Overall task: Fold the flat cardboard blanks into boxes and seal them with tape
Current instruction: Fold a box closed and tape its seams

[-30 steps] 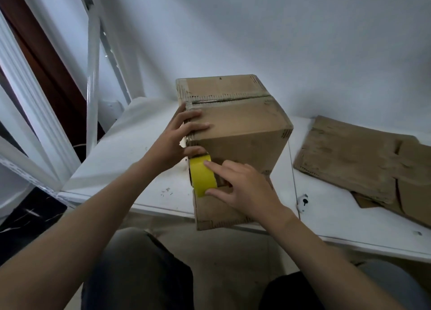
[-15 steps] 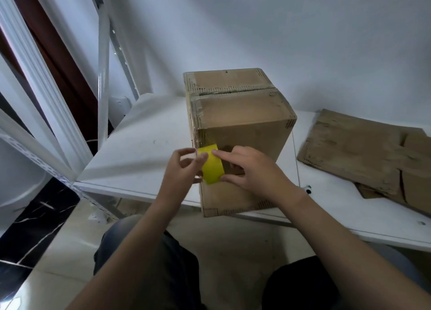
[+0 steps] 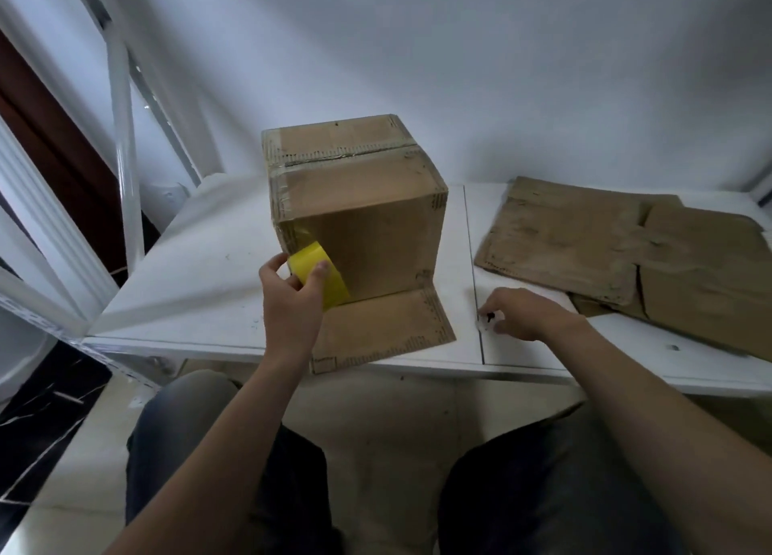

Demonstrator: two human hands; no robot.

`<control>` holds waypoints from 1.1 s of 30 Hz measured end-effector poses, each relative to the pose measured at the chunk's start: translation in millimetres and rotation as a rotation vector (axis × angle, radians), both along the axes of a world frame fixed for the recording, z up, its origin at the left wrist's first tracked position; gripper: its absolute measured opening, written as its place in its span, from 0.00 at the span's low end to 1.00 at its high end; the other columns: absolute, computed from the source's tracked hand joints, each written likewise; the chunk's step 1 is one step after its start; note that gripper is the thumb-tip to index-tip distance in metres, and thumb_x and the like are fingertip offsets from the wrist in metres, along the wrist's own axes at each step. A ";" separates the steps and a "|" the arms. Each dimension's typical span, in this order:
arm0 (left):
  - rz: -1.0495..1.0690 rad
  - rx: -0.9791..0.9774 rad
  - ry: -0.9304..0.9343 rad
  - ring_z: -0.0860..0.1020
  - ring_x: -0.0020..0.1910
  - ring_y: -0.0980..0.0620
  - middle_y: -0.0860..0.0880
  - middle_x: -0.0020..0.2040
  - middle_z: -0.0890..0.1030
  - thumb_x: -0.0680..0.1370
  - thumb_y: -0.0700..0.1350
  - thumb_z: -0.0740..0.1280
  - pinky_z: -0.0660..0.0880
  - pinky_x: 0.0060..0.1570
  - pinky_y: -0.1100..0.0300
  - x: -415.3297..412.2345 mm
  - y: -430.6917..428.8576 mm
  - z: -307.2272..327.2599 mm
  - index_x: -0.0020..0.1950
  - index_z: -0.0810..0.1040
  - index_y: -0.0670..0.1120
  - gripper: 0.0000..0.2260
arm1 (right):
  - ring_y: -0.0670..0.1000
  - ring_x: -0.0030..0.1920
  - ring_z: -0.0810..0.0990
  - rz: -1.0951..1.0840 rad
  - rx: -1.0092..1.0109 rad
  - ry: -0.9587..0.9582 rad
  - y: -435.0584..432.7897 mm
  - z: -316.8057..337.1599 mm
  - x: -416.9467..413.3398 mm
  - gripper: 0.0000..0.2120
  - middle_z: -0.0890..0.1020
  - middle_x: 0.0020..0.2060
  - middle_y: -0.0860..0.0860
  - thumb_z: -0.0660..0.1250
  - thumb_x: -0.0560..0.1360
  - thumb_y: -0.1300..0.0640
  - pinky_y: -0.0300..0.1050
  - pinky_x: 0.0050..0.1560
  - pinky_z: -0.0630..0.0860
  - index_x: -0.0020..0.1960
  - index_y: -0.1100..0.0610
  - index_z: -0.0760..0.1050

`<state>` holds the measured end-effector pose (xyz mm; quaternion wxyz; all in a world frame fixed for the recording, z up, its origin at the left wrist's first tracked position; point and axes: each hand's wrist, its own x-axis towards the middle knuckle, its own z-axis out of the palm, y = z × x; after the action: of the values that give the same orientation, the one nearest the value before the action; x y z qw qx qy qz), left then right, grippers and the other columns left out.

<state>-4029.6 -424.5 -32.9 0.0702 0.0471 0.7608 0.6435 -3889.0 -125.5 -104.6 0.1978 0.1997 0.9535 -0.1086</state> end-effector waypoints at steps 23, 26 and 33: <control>0.087 0.057 -0.164 0.75 0.61 0.44 0.44 0.66 0.70 0.82 0.50 0.67 0.78 0.60 0.41 -10.8 5.1 3.6 0.75 0.63 0.49 0.24 | 0.51 0.48 0.83 -0.333 -0.616 0.673 -37.2 21.4 1.2 0.07 0.85 0.46 0.49 0.76 0.72 0.51 0.50 0.52 0.80 0.46 0.50 0.80; 0.056 0.111 -0.224 0.80 0.57 0.42 0.41 0.66 0.75 0.82 0.49 0.67 0.81 0.55 0.42 -17.6 5.0 4.4 0.72 0.65 0.50 0.20 | 0.57 0.47 0.84 -0.230 -0.661 0.793 -58.0 50.1 -20.2 0.06 0.85 0.42 0.54 0.72 0.73 0.55 0.57 0.48 0.81 0.47 0.50 0.76; 0.008 0.096 -0.321 0.78 0.59 0.42 0.43 0.66 0.74 0.82 0.52 0.67 0.80 0.56 0.41 -32.5 -4.5 4.1 0.71 0.68 0.51 0.19 | 0.45 0.47 0.80 0.123 -0.584 0.847 -116.9 122.9 -85.5 0.06 0.82 0.45 0.41 0.71 0.78 0.53 0.39 0.45 0.78 0.54 0.47 0.81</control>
<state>-4062.1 -429.0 -28.8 0.1856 -0.0560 0.7083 0.6788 -3974.5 -242.4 18.3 -0.1519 0.0186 0.8900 -0.4296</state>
